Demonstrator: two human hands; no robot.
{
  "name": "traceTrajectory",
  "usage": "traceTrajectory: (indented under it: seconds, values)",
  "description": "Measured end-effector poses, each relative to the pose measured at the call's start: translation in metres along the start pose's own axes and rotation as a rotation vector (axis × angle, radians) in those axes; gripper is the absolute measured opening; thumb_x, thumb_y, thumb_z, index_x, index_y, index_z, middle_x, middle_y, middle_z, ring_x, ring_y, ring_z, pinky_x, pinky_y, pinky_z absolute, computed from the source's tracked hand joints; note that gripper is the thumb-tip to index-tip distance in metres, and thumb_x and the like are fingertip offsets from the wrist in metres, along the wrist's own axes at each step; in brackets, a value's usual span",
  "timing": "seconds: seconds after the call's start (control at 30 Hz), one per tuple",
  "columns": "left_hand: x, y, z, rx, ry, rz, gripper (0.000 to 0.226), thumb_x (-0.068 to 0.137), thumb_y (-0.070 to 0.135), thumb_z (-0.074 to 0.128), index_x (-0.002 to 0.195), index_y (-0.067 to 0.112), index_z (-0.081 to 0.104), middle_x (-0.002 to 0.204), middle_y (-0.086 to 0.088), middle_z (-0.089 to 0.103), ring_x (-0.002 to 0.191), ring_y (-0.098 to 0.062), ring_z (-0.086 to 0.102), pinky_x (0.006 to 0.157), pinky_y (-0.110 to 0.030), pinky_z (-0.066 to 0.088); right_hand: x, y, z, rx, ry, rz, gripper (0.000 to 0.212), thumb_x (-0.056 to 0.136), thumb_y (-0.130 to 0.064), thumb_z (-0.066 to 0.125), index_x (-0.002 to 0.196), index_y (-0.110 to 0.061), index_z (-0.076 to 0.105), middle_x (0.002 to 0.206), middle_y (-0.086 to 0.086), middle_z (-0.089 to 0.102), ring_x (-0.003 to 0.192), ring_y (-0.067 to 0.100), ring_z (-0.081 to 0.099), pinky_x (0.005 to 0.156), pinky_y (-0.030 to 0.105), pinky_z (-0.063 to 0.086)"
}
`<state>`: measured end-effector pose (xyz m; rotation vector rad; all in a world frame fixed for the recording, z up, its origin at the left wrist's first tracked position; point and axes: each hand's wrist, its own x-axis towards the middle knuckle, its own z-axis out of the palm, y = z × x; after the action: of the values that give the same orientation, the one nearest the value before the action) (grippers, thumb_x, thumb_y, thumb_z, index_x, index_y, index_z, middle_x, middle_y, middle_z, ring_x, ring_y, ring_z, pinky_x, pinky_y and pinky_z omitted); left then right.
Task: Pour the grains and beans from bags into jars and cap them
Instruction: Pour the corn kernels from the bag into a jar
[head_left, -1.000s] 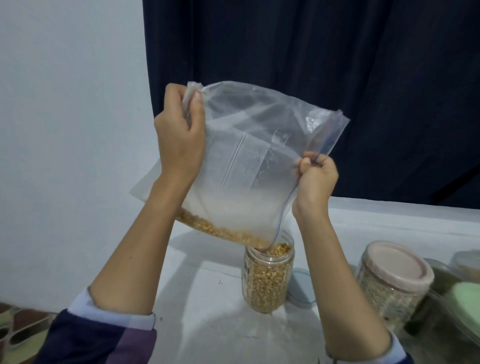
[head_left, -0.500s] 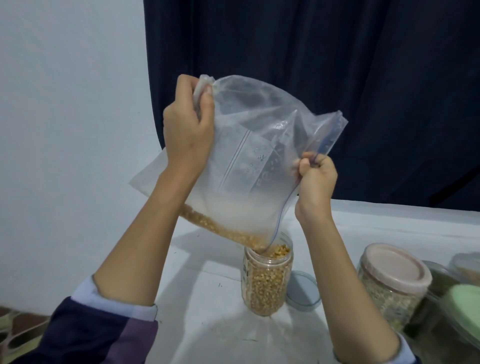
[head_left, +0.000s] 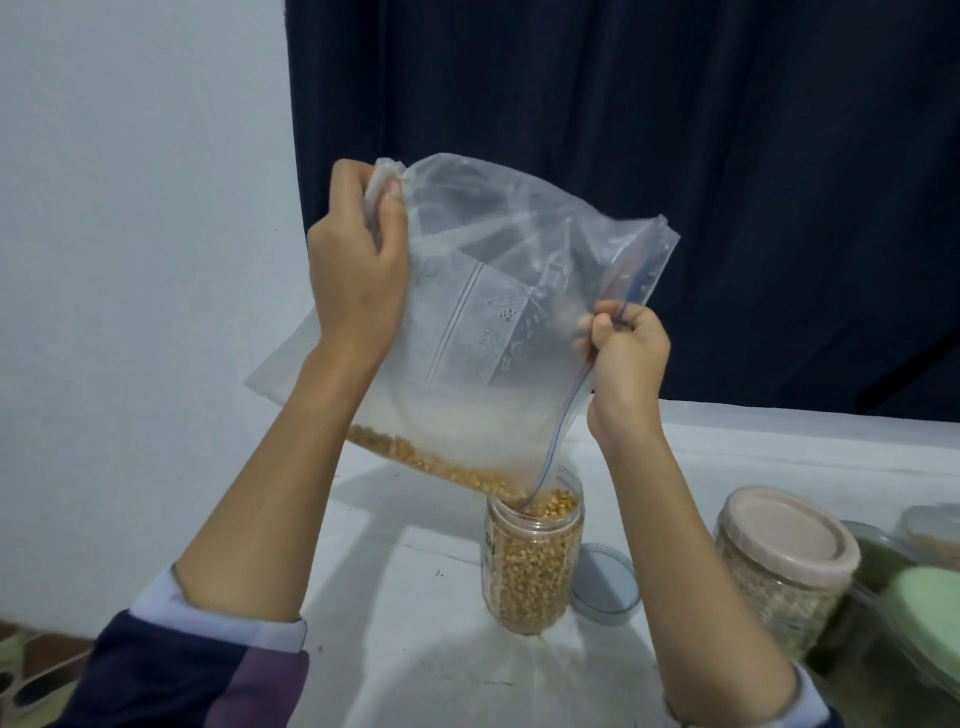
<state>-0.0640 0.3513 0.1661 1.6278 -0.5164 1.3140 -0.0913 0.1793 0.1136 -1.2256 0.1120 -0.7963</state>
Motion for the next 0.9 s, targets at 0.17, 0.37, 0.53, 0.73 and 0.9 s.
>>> traceTrajectory:
  seconds: [0.17,0.37,0.53,0.73,0.9]
  values:
    - [-0.0023,-0.0015,-0.0031,0.003,-0.009,-0.023,0.01,0.099,0.019,0.04,0.09,0.015,0.043,0.066,0.018,0.04,0.055,0.003,0.043,0.052,-0.011,0.031,0.0001,-0.0019,0.0005,-0.041,-0.019,-0.015,0.02,0.097,0.002,0.04,0.092,-0.014,0.051,0.076,-0.003,0.056,0.061,0.005,0.049,0.06,0.014,0.042]
    - [-0.0026,-0.0022,-0.0061,0.006,-0.011,-0.04,0.01,0.099,0.02,0.041,0.09,0.015,0.043,0.066,0.018,0.041,0.056,0.005,0.044,0.052,-0.01,0.032,-0.0017,0.0,0.0013,-0.039,-0.03,0.003,0.021,0.097,0.002,0.039,0.092,-0.014,0.051,0.077,-0.002,0.056,0.061,0.006,0.049,0.058,0.012,0.043]
    - [-0.001,-0.0005,-0.0055,0.005,-0.012,-0.049,0.012,0.099,0.02,0.042,0.089,0.014,0.043,0.066,0.019,0.039,0.056,0.006,0.045,0.052,-0.01,0.033,-0.001,-0.0011,0.0014,-0.004,0.013,-0.002,0.021,0.097,0.003,0.038,0.092,-0.013,0.051,0.077,-0.002,0.056,0.06,0.005,0.048,0.056,0.011,0.042]
    - [0.0023,0.0001,-0.005,0.011,-0.029,-0.043,0.013,0.099,0.022,0.042,0.089,0.014,0.044,0.067,0.019,0.042,0.058,0.006,0.047,0.053,-0.01,0.033,-0.0013,0.0017,0.0026,0.013,0.03,0.012,0.023,0.098,0.002,0.04,0.089,-0.016,0.051,0.078,-0.001,0.056,0.06,0.005,0.049,0.059,0.012,0.043]
    - [0.0016,-0.0012,-0.0054,0.009,-0.042,-0.051,0.013,0.098,0.022,0.043,0.088,0.014,0.043,0.066,0.018,0.041,0.057,0.004,0.045,0.053,-0.012,0.033,-0.0002,0.0036,0.0016,0.008,0.022,0.03,0.024,0.098,0.002,0.04,0.088,-0.017,0.052,0.076,-0.002,0.056,0.061,0.006,0.049,0.064,0.016,0.044]
